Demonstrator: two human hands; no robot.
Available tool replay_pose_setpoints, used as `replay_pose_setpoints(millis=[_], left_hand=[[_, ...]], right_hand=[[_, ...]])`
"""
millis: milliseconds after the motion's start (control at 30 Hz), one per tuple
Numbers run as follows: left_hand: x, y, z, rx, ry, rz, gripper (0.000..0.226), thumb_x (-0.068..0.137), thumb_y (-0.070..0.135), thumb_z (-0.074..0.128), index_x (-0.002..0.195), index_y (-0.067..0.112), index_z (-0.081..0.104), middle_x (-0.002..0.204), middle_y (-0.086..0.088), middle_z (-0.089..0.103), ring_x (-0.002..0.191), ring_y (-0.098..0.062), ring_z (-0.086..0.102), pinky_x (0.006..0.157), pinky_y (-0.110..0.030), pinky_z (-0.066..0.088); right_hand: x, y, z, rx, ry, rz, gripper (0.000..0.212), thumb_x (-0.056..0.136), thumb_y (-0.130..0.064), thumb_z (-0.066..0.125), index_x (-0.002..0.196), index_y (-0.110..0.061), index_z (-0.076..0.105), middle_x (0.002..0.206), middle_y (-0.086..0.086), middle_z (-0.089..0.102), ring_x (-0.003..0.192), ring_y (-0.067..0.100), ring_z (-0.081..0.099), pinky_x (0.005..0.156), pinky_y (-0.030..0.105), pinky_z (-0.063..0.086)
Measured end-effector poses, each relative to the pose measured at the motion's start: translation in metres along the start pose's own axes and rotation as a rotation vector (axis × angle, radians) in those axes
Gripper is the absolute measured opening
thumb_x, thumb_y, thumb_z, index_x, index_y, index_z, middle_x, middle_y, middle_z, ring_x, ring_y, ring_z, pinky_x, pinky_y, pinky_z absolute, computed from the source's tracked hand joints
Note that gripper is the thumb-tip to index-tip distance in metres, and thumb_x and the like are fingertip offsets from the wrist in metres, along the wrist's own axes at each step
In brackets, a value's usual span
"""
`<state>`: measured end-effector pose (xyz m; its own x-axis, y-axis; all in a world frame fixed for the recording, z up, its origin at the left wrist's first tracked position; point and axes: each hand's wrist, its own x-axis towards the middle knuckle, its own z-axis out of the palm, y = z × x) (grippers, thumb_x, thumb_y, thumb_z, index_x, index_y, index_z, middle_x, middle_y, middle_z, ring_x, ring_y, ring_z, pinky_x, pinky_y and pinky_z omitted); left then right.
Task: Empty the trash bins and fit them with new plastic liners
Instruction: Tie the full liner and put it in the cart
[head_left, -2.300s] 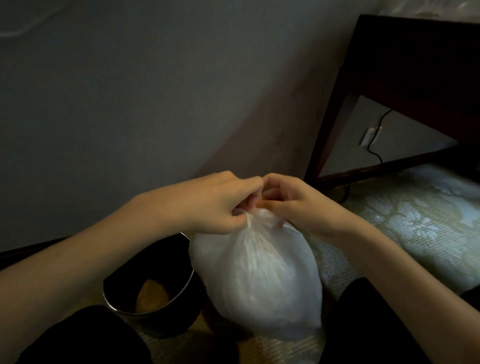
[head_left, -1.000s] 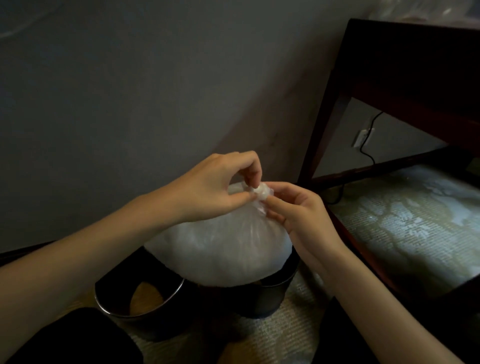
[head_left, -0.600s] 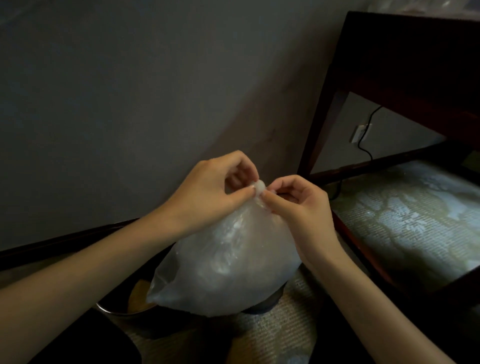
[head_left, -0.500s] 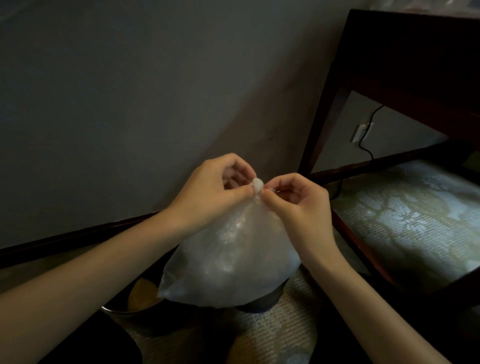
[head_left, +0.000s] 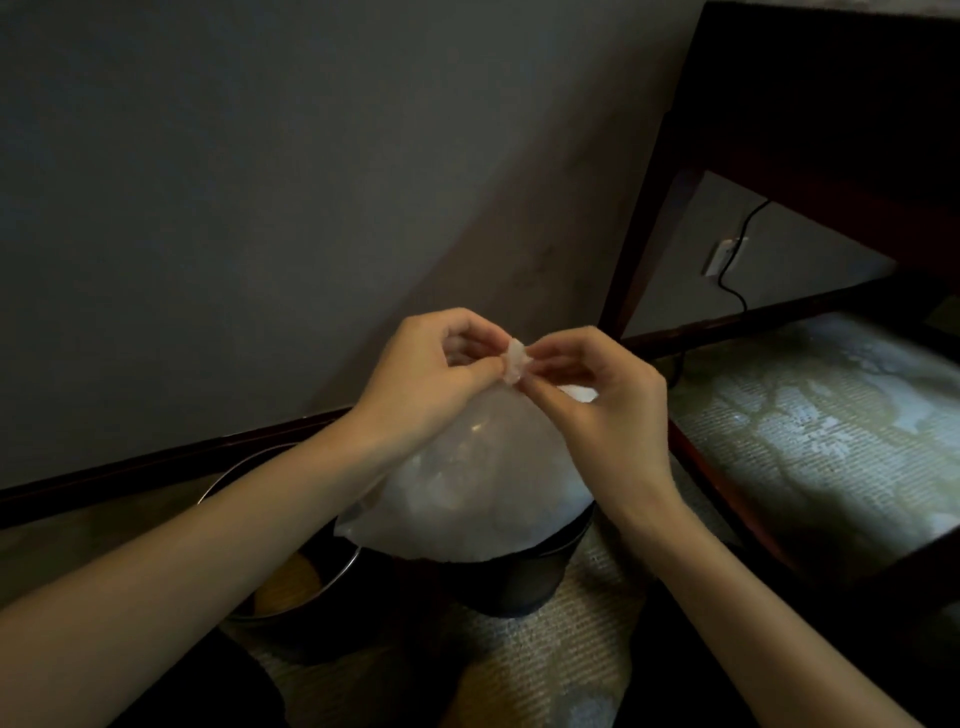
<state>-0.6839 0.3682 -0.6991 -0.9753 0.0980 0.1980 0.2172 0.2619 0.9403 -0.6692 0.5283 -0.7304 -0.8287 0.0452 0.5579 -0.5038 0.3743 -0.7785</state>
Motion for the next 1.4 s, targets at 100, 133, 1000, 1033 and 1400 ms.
replay_pose_setpoints(millis=[100, 133, 1000, 1033, 1400], left_hand=[[-0.001, 0.005, -0.001, 0.141, -0.033, 0.129, 0.009, 0.082, 0.016, 0.077, 0.089, 0.017, 0.071, 0.084, 0.001, 0.074, 0.084, -0.012, 0.071, 0.081, -0.034, 0.057], [0.000, 0.007, -0.001, 0.180, -0.044, 0.170, 0.007, 0.084, 0.018, 0.075, 0.089, 0.019, 0.071, 0.084, 0.003, 0.073, 0.084, -0.009, 0.070, 0.081, -0.033, 0.057], [0.045, 0.085, -0.026, 0.087, 0.091, 0.208, 0.015, 0.081, 0.001, 0.072, 0.086, 0.014, 0.066, 0.082, 0.002, 0.071, 0.076, -0.008, 0.068, 0.071, -0.024, 0.053], [0.050, 0.107, -0.036, 0.056, 0.086, 0.166, 0.016, 0.081, 0.000, 0.072, 0.085, 0.014, 0.066, 0.081, 0.001, 0.071, 0.074, -0.007, 0.067, 0.070, -0.021, 0.052], [0.056, 0.420, -0.215, -0.154, 0.140, -0.112, 0.013, 0.085, 0.003, 0.071, 0.097, 0.009, 0.071, 0.092, -0.004, 0.074, 0.091, -0.013, 0.071, 0.079, -0.019, 0.054]], right_hand=[[0.007, 0.003, -0.004, 0.095, -0.041, 0.073, 0.027, 0.079, -0.016, 0.083, 0.102, -0.018, 0.069, 0.087, -0.005, 0.072, 0.084, 0.010, 0.071, 0.074, 0.024, 0.057], [0.010, 0.004, -0.006, 0.101, -0.071, 0.081, 0.027, 0.081, -0.018, 0.081, 0.105, -0.019, 0.070, 0.091, -0.005, 0.071, 0.085, 0.010, 0.070, 0.074, 0.025, 0.058], [0.084, -0.069, -0.019, 0.078, -0.140, 0.003, 0.008, 0.092, -0.011, 0.069, 0.094, -0.015, 0.063, 0.080, -0.004, 0.066, 0.077, 0.016, 0.067, 0.064, 0.035, 0.052], [0.097, -0.088, -0.026, 0.057, -0.164, -0.017, 0.008, 0.092, -0.010, 0.068, 0.096, -0.016, 0.064, 0.084, -0.007, 0.067, 0.081, 0.014, 0.068, 0.066, 0.031, 0.052], [0.286, -0.393, -0.063, -0.205, -0.383, -0.370, 0.011, 0.088, -0.020, 0.062, 0.079, -0.013, 0.066, 0.069, -0.003, 0.059, 0.064, 0.014, 0.059, 0.056, 0.037, 0.049]])
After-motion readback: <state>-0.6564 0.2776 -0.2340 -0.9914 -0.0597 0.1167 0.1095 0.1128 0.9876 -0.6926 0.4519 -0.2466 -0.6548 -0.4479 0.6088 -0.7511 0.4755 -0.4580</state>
